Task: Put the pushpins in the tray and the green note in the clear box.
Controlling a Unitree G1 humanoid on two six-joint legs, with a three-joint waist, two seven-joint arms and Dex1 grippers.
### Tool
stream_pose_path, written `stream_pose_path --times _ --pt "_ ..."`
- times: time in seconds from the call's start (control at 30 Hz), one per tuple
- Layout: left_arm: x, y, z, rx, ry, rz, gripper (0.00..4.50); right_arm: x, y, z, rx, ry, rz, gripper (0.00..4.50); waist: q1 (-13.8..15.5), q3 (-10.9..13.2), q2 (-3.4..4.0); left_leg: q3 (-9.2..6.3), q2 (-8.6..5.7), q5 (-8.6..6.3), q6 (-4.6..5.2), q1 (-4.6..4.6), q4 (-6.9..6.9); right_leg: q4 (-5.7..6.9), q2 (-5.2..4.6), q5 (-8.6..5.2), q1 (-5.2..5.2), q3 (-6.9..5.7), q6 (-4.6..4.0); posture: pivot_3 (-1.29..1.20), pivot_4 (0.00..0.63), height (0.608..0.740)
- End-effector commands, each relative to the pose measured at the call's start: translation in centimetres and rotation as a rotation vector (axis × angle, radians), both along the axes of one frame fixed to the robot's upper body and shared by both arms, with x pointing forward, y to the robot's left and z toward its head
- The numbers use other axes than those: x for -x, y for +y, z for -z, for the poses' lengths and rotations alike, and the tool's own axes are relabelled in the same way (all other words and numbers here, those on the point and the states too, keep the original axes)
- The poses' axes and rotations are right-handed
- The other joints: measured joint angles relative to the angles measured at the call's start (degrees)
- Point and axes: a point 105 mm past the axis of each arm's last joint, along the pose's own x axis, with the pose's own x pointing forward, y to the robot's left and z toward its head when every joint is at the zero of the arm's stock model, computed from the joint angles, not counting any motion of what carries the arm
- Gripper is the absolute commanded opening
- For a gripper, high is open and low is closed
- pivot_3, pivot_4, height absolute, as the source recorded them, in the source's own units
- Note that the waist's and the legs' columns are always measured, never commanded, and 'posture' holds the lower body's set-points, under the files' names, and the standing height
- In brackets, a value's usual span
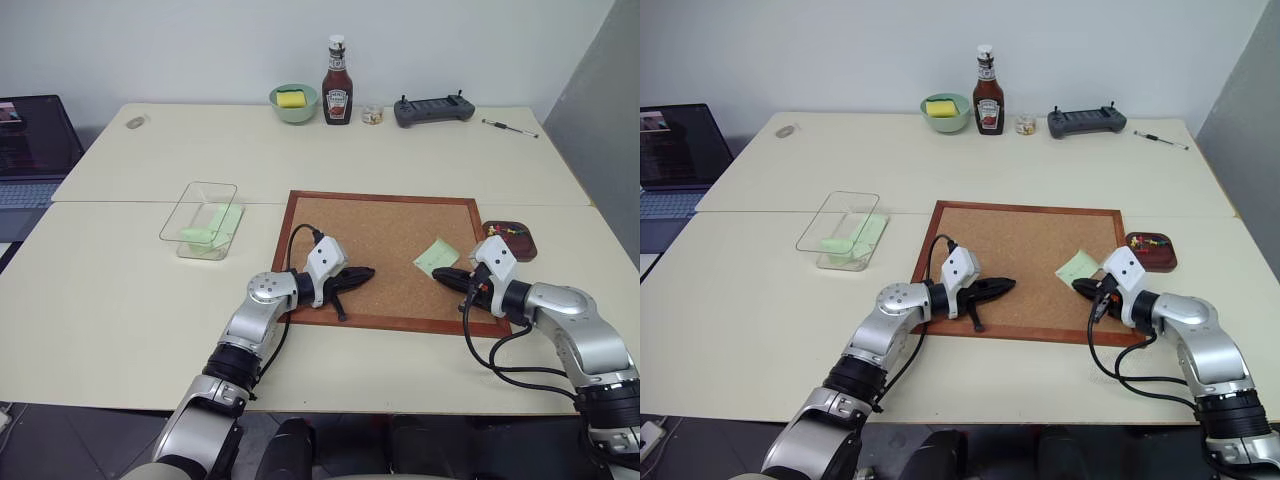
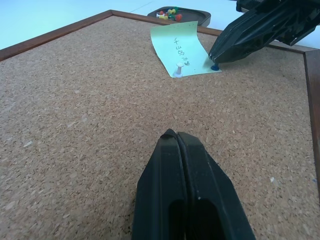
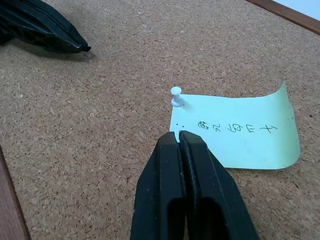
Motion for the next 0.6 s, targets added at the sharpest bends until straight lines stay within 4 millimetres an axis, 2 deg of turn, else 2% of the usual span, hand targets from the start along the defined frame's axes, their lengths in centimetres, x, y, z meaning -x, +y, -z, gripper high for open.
stream_pose_path --times 0.03,0.23,0.6 --pt "0.4 -0.1 1.0 -0.019 0.032 0.007 0.00 0.3 0.5 -2.1 -0.011 -0.070 -0.048 0.02 0.00 0.00 0.00 0.00 0.00 0.00 0.00 0.00 0.00 0.00 0.00 0.00 0.00 0.00 0.00 0.00 0.150 0.740" --pt "0.5 0.0 1.1 -0.020 0.035 0.008 0.00 0.6 0.6 -3.6 -0.067 -0.093 -0.053 0.02 0.00 0.00 0.00 0.00 0.00 0.00 0.00 -0.02 0.00 0.00 0.00 0.00 -0.02 0.00 0.00 0.00 0.150 0.740" --pt "0.6 -0.1 1.3 -0.025 0.037 0.015 0.00 0.9 0.9 -4.0 -0.092 -0.093 -0.063 0.02 -0.02 0.00 0.00 -0.01 0.01 0.00 0.00 -0.01 0.00 0.00 0.00 0.00 -0.02 0.00 0.00 0.00 0.150 0.740"
